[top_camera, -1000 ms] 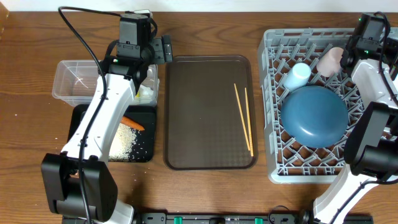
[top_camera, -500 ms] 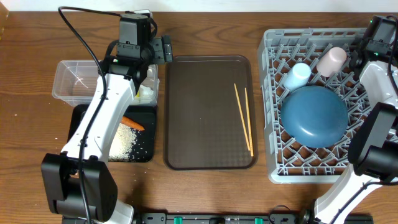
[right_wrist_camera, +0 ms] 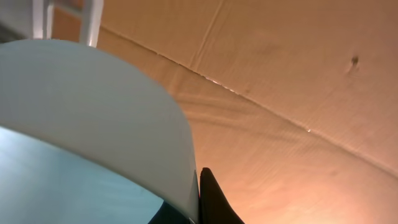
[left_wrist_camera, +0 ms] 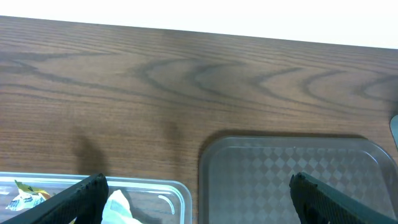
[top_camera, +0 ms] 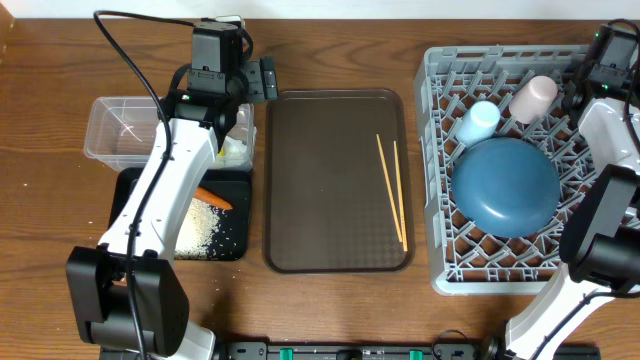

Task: Sort waste into correct bins and load items into the dishwasher rack
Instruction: 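Lower the light-blue bowl into the rack and open the right gripper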

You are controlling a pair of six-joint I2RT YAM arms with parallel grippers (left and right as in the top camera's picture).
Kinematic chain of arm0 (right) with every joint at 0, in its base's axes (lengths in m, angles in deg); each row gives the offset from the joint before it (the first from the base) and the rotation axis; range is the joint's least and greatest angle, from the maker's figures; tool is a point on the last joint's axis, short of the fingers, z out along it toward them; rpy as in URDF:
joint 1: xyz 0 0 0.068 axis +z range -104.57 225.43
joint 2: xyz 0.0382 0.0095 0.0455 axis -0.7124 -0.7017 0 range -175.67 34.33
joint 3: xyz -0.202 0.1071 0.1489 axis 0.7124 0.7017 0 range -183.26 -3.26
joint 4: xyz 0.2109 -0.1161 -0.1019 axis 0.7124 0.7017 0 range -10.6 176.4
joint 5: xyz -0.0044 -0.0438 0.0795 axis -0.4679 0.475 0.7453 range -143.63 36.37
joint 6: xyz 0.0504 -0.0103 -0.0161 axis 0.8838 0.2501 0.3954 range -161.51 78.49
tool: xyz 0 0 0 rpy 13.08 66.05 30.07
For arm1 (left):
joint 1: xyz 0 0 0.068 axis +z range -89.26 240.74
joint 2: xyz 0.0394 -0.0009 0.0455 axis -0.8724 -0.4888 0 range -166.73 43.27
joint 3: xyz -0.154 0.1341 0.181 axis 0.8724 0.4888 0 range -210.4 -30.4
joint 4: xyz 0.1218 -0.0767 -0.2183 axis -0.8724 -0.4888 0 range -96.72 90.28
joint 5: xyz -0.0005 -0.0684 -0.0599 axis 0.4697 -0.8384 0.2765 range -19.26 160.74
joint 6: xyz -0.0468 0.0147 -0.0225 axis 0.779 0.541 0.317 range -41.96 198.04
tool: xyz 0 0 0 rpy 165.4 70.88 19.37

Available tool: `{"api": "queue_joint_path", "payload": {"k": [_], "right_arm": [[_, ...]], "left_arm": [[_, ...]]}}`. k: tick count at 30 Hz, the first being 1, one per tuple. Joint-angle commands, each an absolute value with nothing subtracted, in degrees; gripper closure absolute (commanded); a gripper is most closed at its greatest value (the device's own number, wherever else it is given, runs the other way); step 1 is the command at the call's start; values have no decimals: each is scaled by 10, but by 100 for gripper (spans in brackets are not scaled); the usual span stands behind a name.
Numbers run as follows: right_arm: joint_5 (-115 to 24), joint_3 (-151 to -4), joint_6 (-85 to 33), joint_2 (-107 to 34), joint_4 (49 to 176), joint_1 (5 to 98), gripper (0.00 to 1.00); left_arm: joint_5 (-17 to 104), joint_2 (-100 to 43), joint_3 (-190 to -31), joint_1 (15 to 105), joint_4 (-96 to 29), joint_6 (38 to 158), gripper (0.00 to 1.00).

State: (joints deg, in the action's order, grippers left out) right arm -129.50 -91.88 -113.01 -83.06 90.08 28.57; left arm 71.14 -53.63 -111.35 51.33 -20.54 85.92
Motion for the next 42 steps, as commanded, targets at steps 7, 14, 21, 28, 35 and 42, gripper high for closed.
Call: {"api": "queue_joint_path", "payload": {"k": [7, 14, 21, 28, 35, 42], "right_arm": [[-1314, -915, -937, -830, 946, 299, 99], [-1312, -903, -912, -830, 953, 313, 99], [-1301, -850, -912, -830, 944, 320, 99], [-1304, -822, -914, -830, 911, 344, 99], [-1314, -822, -918, -830, 898, 379, 96], [-1300, -822, -879, -830, 892, 405, 44]], "left_arm": [[716, -539, -1112, 514, -207, 864, 6], [716, -539, -1112, 514, -207, 864, 6], [716, -539, -1112, 514, -207, 864, 6], [716, -539, -1112, 514, -207, 864, 6], [716, -539, -1112, 514, -207, 864, 6], [716, -539, -1112, 514, -207, 864, 6]]}}
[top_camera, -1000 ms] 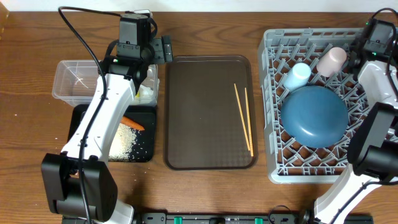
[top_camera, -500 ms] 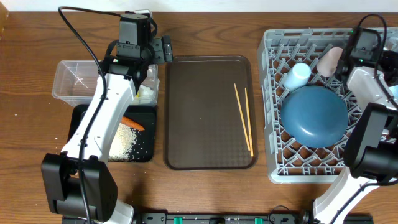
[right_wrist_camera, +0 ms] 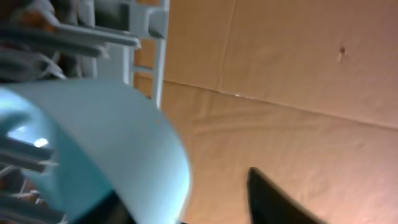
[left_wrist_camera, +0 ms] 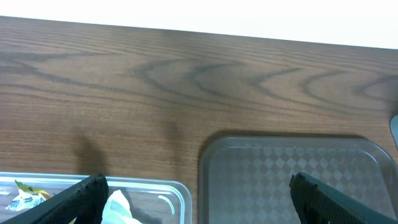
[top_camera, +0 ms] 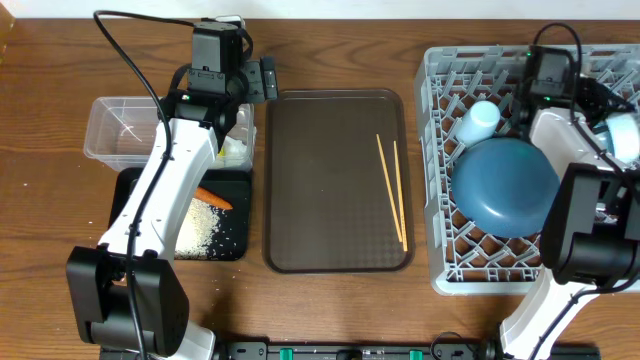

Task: Sort waste into correct bins and load items into the dishwasher rack
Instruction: 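Lower the light-blue bowl into the rack and open the right gripper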

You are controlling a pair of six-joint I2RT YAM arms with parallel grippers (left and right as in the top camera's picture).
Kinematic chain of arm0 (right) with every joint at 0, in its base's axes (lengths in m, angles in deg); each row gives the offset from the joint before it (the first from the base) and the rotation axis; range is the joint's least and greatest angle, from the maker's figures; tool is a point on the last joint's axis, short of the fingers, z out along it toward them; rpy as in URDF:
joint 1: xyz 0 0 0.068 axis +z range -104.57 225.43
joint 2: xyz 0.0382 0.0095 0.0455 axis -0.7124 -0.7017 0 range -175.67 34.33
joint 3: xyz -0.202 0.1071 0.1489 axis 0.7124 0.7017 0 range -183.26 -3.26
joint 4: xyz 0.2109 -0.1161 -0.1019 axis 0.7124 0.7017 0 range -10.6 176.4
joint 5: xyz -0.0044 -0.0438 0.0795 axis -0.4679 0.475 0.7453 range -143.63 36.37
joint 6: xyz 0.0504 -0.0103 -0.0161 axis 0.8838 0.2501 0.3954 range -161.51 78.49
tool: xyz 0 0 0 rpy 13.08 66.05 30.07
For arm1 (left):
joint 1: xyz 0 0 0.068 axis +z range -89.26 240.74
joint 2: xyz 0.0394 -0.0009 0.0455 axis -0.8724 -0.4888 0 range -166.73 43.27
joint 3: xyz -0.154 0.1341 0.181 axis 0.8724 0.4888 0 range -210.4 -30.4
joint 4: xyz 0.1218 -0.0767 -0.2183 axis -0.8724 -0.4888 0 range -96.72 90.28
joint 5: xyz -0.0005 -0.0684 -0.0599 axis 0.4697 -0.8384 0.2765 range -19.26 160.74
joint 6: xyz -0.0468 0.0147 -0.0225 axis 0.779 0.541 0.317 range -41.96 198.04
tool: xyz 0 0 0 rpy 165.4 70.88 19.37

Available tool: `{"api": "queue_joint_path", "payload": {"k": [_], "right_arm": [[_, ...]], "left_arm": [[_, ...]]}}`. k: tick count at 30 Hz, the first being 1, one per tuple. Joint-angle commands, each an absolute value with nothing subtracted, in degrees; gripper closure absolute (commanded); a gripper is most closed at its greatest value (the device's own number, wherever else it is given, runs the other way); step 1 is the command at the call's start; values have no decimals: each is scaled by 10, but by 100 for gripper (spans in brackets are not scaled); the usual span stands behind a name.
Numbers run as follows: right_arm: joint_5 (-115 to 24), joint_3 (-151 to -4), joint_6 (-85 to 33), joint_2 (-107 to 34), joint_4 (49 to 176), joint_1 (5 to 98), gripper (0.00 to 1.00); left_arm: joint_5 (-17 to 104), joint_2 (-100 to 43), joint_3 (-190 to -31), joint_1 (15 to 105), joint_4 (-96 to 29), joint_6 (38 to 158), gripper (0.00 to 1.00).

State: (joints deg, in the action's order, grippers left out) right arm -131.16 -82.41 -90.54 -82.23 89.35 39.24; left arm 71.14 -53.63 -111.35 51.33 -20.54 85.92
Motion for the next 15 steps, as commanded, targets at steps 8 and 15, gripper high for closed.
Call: {"api": "queue_joint_path", "payload": {"k": [8, 15], "right_arm": [[-1252, -822, -788, -830, 890, 451, 3], [-1177, -822, -681, -826, 893, 491, 1]], "left_arm": [[716, -539, -1112, 514, -207, 864, 6], [716, -539, -1112, 514, -207, 864, 6]]}}
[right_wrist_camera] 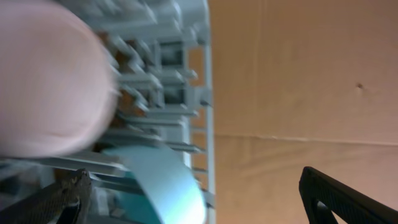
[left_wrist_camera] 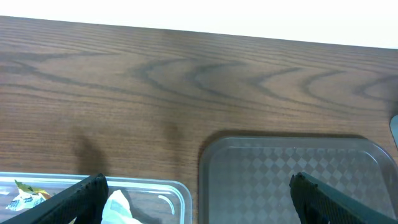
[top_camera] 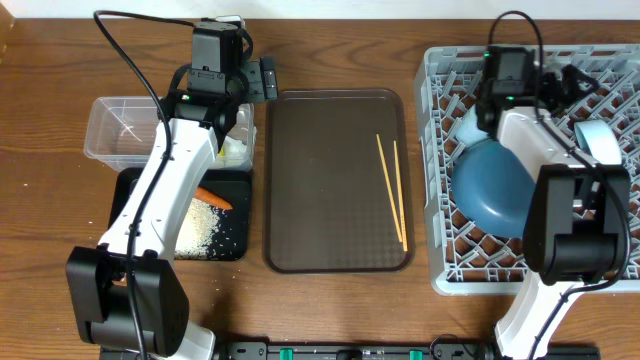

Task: Sort waste into correct bins and load items into the dishwasher rack
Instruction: 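Lower the light-blue bowl into the rack and open the right gripper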

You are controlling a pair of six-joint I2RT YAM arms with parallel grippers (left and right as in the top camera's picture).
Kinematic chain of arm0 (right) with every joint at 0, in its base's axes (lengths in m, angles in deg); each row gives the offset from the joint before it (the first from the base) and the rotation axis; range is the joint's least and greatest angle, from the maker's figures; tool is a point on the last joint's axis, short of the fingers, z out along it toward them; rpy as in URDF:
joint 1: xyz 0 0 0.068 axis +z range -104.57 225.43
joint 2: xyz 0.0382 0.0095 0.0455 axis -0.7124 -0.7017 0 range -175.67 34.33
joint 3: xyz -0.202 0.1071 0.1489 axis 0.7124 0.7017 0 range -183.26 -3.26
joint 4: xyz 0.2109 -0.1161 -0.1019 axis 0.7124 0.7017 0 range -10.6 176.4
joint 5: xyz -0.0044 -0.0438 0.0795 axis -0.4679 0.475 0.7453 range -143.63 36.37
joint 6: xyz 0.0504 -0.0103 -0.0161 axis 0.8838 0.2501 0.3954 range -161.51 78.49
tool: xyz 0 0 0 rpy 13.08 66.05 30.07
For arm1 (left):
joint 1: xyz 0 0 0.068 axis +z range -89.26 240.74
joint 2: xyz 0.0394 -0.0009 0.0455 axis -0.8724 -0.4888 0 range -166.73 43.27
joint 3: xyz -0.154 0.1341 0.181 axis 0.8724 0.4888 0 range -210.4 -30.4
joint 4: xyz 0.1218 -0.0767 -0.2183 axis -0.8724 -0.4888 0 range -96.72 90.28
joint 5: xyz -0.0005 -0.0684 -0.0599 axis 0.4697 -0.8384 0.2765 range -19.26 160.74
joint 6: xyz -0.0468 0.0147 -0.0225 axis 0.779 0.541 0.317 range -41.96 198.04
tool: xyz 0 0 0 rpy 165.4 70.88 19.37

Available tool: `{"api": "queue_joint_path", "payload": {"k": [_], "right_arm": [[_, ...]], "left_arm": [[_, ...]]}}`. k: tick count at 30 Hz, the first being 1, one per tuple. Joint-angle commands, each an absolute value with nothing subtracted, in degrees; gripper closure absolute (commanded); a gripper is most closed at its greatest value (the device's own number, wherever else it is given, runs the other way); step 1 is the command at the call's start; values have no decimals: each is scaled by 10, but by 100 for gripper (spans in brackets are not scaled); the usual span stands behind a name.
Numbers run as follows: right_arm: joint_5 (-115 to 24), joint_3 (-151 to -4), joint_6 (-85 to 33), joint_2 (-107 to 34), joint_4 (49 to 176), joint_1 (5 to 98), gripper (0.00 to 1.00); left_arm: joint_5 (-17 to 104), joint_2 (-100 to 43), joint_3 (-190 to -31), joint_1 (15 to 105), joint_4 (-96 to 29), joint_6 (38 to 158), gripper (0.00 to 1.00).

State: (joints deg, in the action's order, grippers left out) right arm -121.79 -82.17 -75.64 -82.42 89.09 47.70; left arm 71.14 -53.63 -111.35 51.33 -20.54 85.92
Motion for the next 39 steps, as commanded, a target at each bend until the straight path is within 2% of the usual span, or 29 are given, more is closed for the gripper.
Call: {"api": "queue_joint_path", "payload": {"k": [1, 7, 12, 19, 26, 39], "right_arm": [[-1162, -822, -668, -824, 896, 496, 1], [-1070, -823, -589, -784, 921, 505, 1], [-941, -823, -515, -712, 939, 498, 1], [-770, -823, -514, -616, 920, 500, 1], [-751, -823, -514, -598, 928, 500, 1], [-752, -823, -514, -598, 1024, 500, 1]], "left_arm": [[716, -539, -1112, 514, -207, 864, 6], [716, -539, -1112, 514, -207, 864, 6], [716, -539, -1112, 514, -207, 864, 6], [716, -539, -1112, 514, -207, 864, 6], [716, -539, -1112, 514, -207, 864, 6], [716, -539, -1112, 514, -207, 864, 6]]}}
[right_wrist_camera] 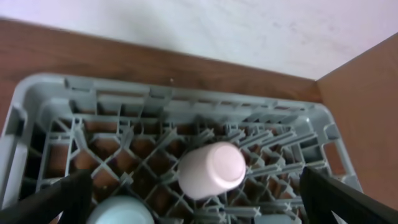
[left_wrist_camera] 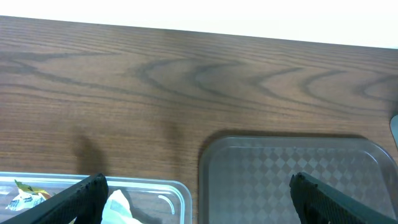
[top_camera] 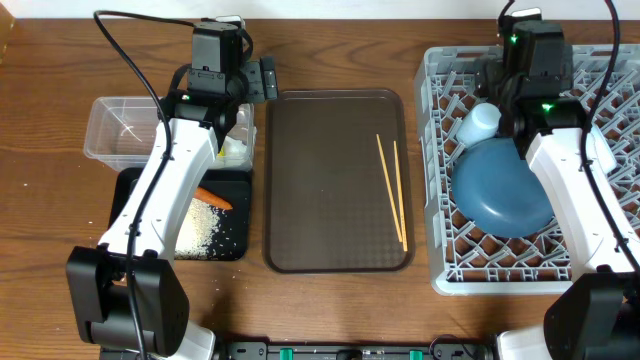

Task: Sort waste into correct bins and load items into the dishwasher rack
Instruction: 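Lower the light-blue bowl into the rack and open the right gripper, then move the left gripper from the bin over the chopsticks on the brown tray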

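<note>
Two wooden chopsticks (top_camera: 392, 190) lie on the brown tray (top_camera: 320, 240). The grey dishwasher rack (top_camera: 440, 270) holds a dark blue bowl (top_camera: 500, 190), a pale blue cup (top_camera: 480, 120) and a pink cup (right_wrist_camera: 211, 169). The arm hides the pink cup from overhead. My right gripper (right_wrist_camera: 199, 208) hangs open and empty over the rack's back part, just above the pink cup. My left gripper (left_wrist_camera: 199, 202) is open and empty, astride the clear bin's right end and the tray's back left corner.
A clear bin (top_camera: 120, 130) holds white tissue (left_wrist_camera: 118, 205) and a wrapper scrap. In front of it a black bin (top_camera: 230, 245) holds rice and an orange carrot piece (top_camera: 212, 197). Bare wood table lies behind the tray and rack.
My right gripper was turned sideways over the rack's back left, pink cup beside it. Now it faces down over the rack's back middle, open above the pink cup. The left arm has not moved.
My right gripper was at the rack's far right corner with a pale blue plate filling its view. Then the plate stood at the rack's right side and the gripper was left of it. It then sat further left, and now hangs open over the pink cup.
</note>
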You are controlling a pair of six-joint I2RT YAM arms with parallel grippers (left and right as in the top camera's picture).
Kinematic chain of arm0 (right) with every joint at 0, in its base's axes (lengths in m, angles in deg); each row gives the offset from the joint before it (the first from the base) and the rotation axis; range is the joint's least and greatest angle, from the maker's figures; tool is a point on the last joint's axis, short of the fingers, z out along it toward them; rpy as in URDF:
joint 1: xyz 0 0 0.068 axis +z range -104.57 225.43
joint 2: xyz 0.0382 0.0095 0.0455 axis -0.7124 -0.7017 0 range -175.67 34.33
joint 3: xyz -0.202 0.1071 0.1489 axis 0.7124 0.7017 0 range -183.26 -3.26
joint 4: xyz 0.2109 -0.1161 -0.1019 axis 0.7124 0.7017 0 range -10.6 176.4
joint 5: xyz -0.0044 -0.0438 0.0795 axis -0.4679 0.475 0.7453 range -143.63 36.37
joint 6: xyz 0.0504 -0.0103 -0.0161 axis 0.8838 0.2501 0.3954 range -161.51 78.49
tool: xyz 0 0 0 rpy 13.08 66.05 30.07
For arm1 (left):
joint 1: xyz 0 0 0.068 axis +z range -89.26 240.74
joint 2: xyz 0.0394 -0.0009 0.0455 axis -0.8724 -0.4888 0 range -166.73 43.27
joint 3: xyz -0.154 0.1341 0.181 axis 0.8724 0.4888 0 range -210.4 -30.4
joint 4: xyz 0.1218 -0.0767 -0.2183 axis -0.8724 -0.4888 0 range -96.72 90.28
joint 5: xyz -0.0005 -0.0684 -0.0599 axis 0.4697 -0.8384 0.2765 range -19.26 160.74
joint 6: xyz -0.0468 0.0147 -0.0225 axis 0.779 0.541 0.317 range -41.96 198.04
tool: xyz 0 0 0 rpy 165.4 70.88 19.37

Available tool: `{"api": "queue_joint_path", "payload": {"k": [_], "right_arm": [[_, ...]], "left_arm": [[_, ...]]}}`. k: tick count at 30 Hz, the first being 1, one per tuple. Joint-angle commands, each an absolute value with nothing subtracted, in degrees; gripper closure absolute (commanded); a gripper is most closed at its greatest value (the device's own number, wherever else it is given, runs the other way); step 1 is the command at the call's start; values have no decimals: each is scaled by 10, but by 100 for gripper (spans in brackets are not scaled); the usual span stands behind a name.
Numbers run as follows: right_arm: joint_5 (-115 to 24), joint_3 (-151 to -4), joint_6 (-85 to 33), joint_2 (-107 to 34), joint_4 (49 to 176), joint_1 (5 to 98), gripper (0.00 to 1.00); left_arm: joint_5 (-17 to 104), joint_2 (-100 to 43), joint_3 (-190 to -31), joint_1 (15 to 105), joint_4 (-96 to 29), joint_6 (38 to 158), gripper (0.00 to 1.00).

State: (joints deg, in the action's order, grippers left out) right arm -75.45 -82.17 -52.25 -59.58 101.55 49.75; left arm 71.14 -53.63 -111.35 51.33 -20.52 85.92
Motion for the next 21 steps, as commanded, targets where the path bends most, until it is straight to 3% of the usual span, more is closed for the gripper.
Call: {"api": "queue_joint_path", "payload": {"k": [1, 21], "right_arm": [[-752, -823, -514, -599, 1029, 500, 1], [-752, -823, -514, -599, 1061, 500, 1]], "left_arm": [[716, -539, -1112, 514, -207, 864, 6], [716, -539, -1112, 514, -207, 864, 6]]}}
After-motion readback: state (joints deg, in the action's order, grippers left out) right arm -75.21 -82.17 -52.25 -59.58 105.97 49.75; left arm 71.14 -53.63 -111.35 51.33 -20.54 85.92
